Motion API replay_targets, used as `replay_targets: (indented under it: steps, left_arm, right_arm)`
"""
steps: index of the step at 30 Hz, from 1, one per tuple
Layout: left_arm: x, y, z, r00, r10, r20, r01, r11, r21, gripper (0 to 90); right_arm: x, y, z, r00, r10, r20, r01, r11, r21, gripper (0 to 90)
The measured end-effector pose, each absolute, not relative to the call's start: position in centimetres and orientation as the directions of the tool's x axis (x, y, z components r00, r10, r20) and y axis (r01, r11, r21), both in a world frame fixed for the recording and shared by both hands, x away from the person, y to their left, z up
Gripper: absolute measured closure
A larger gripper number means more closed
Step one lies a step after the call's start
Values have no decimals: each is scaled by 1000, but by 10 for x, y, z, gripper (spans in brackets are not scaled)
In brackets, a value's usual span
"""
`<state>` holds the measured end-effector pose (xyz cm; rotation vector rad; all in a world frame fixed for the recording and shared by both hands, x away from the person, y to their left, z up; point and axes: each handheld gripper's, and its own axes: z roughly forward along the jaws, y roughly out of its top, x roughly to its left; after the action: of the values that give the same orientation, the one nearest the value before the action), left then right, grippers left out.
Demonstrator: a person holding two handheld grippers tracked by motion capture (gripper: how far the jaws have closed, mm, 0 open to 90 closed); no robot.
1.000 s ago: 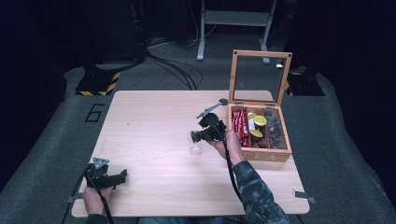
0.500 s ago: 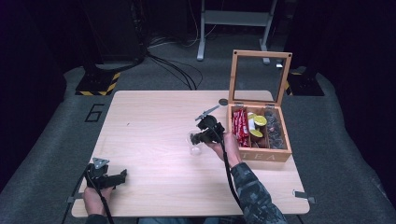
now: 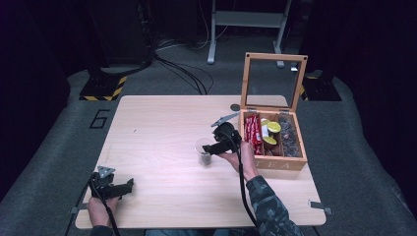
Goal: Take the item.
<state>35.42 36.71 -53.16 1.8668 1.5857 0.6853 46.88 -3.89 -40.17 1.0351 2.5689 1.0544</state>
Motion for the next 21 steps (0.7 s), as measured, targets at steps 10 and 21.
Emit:
replay_targets:
  steps: [10,21]
  left_arm:
    - [354,367,-532,158,987,10,684,-116,720,25]
    - [354,367,-532,158,987,7,686,-115,718,26]
  right_arm:
    - [443,-57,-397,-752,653,84,502,486,715,113]
    - [409,-72,-410,-745,664,65,489,476,731,49]
